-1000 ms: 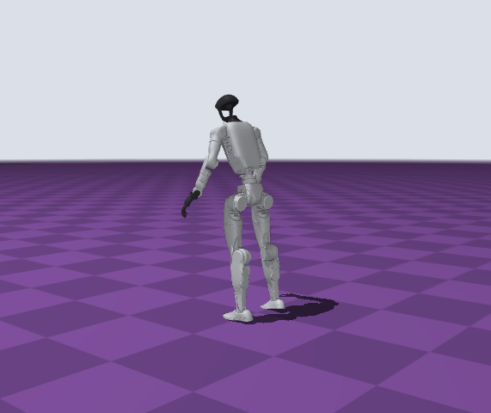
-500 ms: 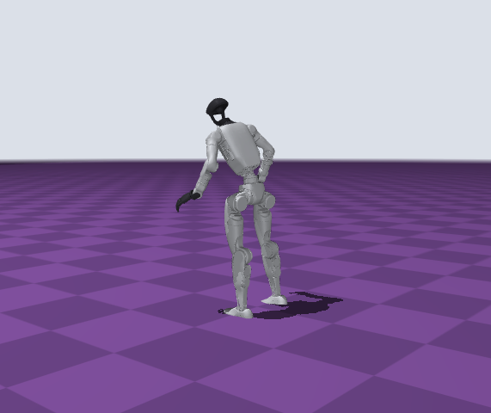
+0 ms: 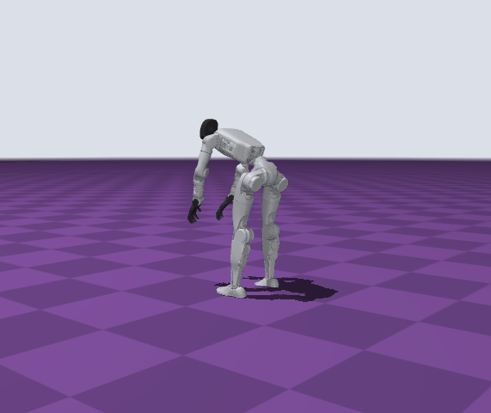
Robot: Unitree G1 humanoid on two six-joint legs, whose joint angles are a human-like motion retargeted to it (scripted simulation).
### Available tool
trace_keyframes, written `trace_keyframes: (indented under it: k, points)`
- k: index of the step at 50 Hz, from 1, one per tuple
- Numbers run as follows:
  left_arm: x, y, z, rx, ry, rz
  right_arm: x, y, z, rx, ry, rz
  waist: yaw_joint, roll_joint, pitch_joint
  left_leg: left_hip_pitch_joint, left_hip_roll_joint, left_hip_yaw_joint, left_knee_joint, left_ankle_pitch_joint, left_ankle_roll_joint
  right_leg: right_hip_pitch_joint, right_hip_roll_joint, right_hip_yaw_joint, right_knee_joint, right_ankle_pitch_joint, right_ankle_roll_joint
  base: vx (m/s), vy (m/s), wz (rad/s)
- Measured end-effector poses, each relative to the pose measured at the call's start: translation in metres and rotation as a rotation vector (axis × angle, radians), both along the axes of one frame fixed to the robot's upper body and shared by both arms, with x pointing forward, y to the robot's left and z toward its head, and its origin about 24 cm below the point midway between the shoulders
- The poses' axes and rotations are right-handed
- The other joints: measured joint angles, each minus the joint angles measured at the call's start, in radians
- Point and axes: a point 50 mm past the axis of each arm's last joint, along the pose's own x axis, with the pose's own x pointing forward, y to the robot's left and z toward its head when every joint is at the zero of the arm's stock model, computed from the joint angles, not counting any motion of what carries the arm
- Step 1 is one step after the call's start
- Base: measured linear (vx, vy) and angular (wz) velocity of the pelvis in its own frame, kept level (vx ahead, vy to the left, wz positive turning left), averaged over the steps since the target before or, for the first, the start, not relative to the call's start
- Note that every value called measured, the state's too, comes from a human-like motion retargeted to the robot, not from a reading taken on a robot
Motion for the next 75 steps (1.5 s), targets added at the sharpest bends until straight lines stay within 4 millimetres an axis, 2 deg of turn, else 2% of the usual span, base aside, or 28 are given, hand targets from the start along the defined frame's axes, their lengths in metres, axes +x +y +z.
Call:
trace_keyframes:
  k: [2, 5, 9, 11, 13, 20, 30, 33, 35, 36, 37, 38, 39, 41, 45, 48, 50, 51, 52, 55, 57, 58, 60, 63, 65, 67, 70, 75]
  points:
    - [0.004, 0.007, 0.018, 0.029, -0.017, 0.063, 0.001, -0.004, 0.028, -0.005, -0.073, -0.014, -0.015, 0.013, 0.000, -0.109, 0.000, -0.010, 0.054, 0.006, 0.000, -0.090, -0.011, -0.002, 0.028, 0.005, 0.000, -0.13, -0.07, 0.49]
    - [0.004, 0.013, 0.081, 0.054, -0.185, 0.149, -0.004, 0.014, 0.099, -0.068, -0.224, -0.029, -0.042, 0.020, 0.000, -0.248, 0.009, -0.045, -0.042, 0.120, 0.020, -0.237, -0.002, -0.009, -0.037, 0.073, -0.015, -0.15, -0.14, 0.44]
    - [-0.015, 0.027, 0.164, 0.116, -0.378, 0.220, -0.029, 0.046, 0.177, -0.095, -0.410, 0.010, -0.075, -0.048, 0.000, -0.454, 0.025, -0.057, -0.032, 0.181, 0.025, -0.435, 0.017, -0.001, -0.046, 0.135, -0.012, -0.11, -0.11, 0.35]
    - [-0.029, 0.033, 0.200, 0.128, -0.448, 0.253, -0.045, 0.061, 0.209, -0.128, -0.498, 0.022, -0.101, -0.061, 0.000, -0.577, 0.029, -0.061, 0.042, 0.169, 0.023, -0.537, 0.018, -0.007, -0.014, 0.142, -0.006, -0.05, -0.09, 0.66]
    - [-0.036, 0.027, 0.220, 0.172, -0.460, 0.266, -0.053, 0.068, 0.223, -0.122, -0.523, 0.045, -0.105, -0.046, 0.000, -0.699, 0.039, -0.061, 0.190, 0.117, 0.004, -0.615, 0.013, -0.042, 0.064, 0.111, -0.001, -0.02, -0.11, 0.54]
    - [-0.028, 0.013, 0.201, 0.258, -0.403, 0.187, -0.040, 0.070, 0.196, -0.116, -0.415, 0.085, -0.101, -0.031, 0.000, -0.719, 0.043, -0.033, 0.216, 0.137, 0.000, -0.626, 0.010, -0.062, 0.070, 0.122, 0.000, -0.01, -0.02, 0.04]
    - [-0.017, -0.003, 0.163, 0.312, -0.375, 0.093, -0.026, 0.041, 0.162, -0.115, -0.448, 0.077, -0.068, 0.002, 0.000, -0.719, 0.029, 0.002, 0.264, 0.108, 0.000, -0.606, 0.009, -0.060, 0.064, 0.152, 0.000, -0.10, 0.11, -0.25]
    - [-0.007, -0.034, 0.123, 0.463, -0.246, -0.017, -0.032, -0.021, 0.127, -0.029, -0.179, 0.141, 0.025, -0.027, 0.000, -0.662, 0.027, -0.048, 0.298, 0.096, 0.000, -0.513, -0.006, -0.077, 0.064, 0.132, 0.000, -0.08, 0.13, -0.40]
    - [-0.004, -0.027, 0.114, 0.253, -0.269, -0.003, -0.017, -0.020, 0.106, -0.024, -0.235, 0.037, 0.007, -0.051, 0.000, -0.496, 0.017, -0.038, 0.144, 0.137, 0.033, -0.401, 0.002, -0.014, -0.031, 0.192, 0.000, -0.08, 0.19, -0.81]
    - [-0.001, -0.020, 0.100, 0.166, -0.260, 0.019, -0.010, 0.005, 0.096, -0.045, -0.241, 0.055, -0.013, -0.040, 0.000, -0.444, 0.022, -0.032, 0.144, 0.126, 0.025, -0.353, 0.009, -0.010, -0.032, 0.199, 0.000, -0.10, 0.16, -0.91]
    - [0.001, -0.020, 0.085, 0.153, -0.225, 0.016, -0.009, 0.008, 0.086, -0.042, -0.196, 0.072, -0.006, -0.048, 0.000, -0.400, 0.022, -0.021, 0.146, 0.118, 0.035, -0.315, 0.010, 0.005, -0.033, 0.205, 0.000, -0.11, 0.21, -0.72]
    - [0.002, -0.032, 0.070, 0.288, -0.138, -0.043, -0.022, -0.029, 0.078, 0.001, -0.046, 0.090, 0.059, -0.092, 0.000, -0.369, 0.011, 0.001, 0.148, 0.116, 0.078, -0.295, -0.002, 0.042, -0.030, 0.212, -0.001, -0.11, 0.25, -0.66]
    - [0.002, -0.039, 0.061, 0.333, -0.099, -0.071, -0.029, -0.044, 0.073, 0.013, 0.012, 0.087, 0.090, -0.096, 0.000, -0.334, 0.014, 0.007, 0.155, 0.107, 0.092, -0.265, 0.002, 0.066, -0.025, 0.213, -0.001, -0.10, 0.21, -0.68]
    - [0.003, -0.046, 0.047, 0.342, -0.068, -0.092, -0.032, -0.052, 0.066, 0.014, 0.033, 0.069, 0.119, -0.070, 0.000, -0.252, 0.038, 0.007, 0.175, 0.074, 0.092, -0.183, 0.030, 0.105, -0.014, 0.189, 0.000, -0.06, 0.06, -0.93]
    - [0.002, -0.042, 0.027, 0.340, -0.049, -0.107, -0.034, -0.042, 0.063, 0.008, 0.043, 0.112, 0.166, -0.052, 0.000, -0.032, 0.087, 0.067, 0.191, -0.004, 0.110, 0.007, 0.061, 0.193, 0.069, 0.015, 0.000, 0.00, 0.15, -1.26]
    - [-0.001, -0.041, 0.038, 0.303, -0.078, -0.132, -0.042, -0.036, 0.081, -0.003, 0.049, 0.156, 0.232, -0.064, -0.002, 0.151, 0.108, 0.148, 0.144, -0.037, 0.132, 0.120, 0.028, 0.165, 0.240, -0.137, -0.040, 0.08, 0.18, -1.30]
    - [-0.005, -0.073, 0.038, 0.321, -0.077, -0.183, -0.054, -0.055, 0.092, -0.083, 0.096, 0.085, 0.305, 0.015, -0.008, 0.267, 0.137, 0.186, 0.216, -0.144, 0.143, 0.255, -0.014, 0.090, 0.392, -0.259, -0.069, 0.27, 0.06, -0.76]
    - [-0.005, -0.025, -0.005, 0.100, 0.022, -0.108, -0.024, -0.002, 0.037, -0.082, 0.040, 0.192, 0.220, 0.009, -0.196, 0.332, 0.140, 0.193, 0.108, -0.095, 0.096, 0.295, -0.013, 0.086, 0.399, -0.254, -0.065, 0.31, 0.01, -0.76]
    - [-0.011, 0.011, -0.029, -0.034, 0.072, -0.042, -0.018, 0.034, -0.009, -0.048, 0.036, 0.258, 0.165, 0.005, -0.335, 0.386, 0.144, 0.202, 0.030, -0.063, 0.062, 0.335, -0.013, 0.083, 0.415, -0.257, -0.065, 0.24, -0.04, -0.78]
    - [-0.015, 0.020, -0.003, -0.038, 0.080, -0.098, -0.022, 0.041, 0.012, -0.033, 0.023, 0.307, 0.189, 0.013, -0.444, 0.494, 0.156, 0.228, -0.037, -0.057, 0.039, 0.470, -0.027, 0.093, 0.507, -0.312, -0.074, 0.15, -0.06, -0.39]
    - [-0.019, 0.021, 0.026, 0.001, 0.052, -0.134, -0.027, 0.041, 0.040, -0.041, -0.021, 0.328, 0.199, 0.026, -0.488, 0.544, 0.169, 0.234, -0.028, -0.078, 0.032, 0.581, -0.037, 0.095, 0.542, -0.341, -0.083, 0.13, -0.09, 0.03]
    - [-0.022, 0.021, 0.042, 0.060, 0.029, -0.152, -0.032, 0.041, 0.057, -0.057, -0.042, 0.338, 0.195, 0.042, -0.499, 0.530, 0.193, 0.232, 0.075, -0.147, 0.041, 0.655, -0.039, 0.082, 0.549, -0.358, -0.099, 0.10, -0.11, 0.11]
    - [-0.030, 0.018, 0.082, 0.069, -0.063, -0.174, -0.046, 0.040, 0.102, -0.082, -0.174, 0.370, 0.233, 0.033, -0.532, 0.628, 0.172, 0.244, -0.084, -0.053, 0.020, 0.718, -0.064, 0.108, 0.581, -0.368, -0.092, 0.01, -0.16, -0.31]
    - [-0.050, 0.011, 0.140, 0.163, -0.253, -0.189, -0.075, 0.040, 0.163, -0.140, -0.391, 0.391, 0.276, 0.024, -0.562, 0.682, 0.179, 0.264, -0.109, -0.031, 0.028, 0.828, -0.105, 0.106, 0.586, -0.342, -0.104, -0.02, -0.20, -0.37]
    - [-0.069, 0.005, 0.177, 0.280, -0.399, -0.186, -0.098, 0.039, 0.202, -0.168, -0.523, 0.393, 0.297, 0.006, -0.568, 0.646, 0.203, 0.284, 0.033, -0.111, 0.047, 0.908, -0.145, 0.078, 0.547, -0.290, -0.092, -0.05, -0.24, -0.36]
    - [-0.088, 0.006, 0.207, 0.261, -0.552, -0.169, -0.119, 0.039, 0.231, -0.195, -0.677, 0.383, 0.338, -0.017, -0.596, 0.699, 0.186, 0.301, -0.078, -0.014, 0.046, 0.943, -0.168, 0.092, 0.456, -0.206, -0.083, -0.15, -0.31, -0.66]
    - [-0.122, 0.008, 0.247, 0.294, -0.795, -0.130, -0.154, 0.037, 0.270, -0.220, -0.897, 0.356, 0.375, -0.067, -0.625, 0.665, 0.196, 0.322, -0.018, -0.005, 0.054, 1.017, -0.201, 0.070, 0.267, -0.165, -0.044, -0.20, -0.41, -0.47]
    - [-0.213, 0.015, 0.311, 0.332, -1.332, 0.013, -0.248, 0.028, 0.329, -0.241, -1.359, 0.304, 0.384, -0.112, -0.581, 0.459, 0.289, 0.265, 0.330, -0.091, 0.036, 1.125, -0.216, -0.029, 0.120, -0.392, -0.040, -0.29, -0.49, 0.02]
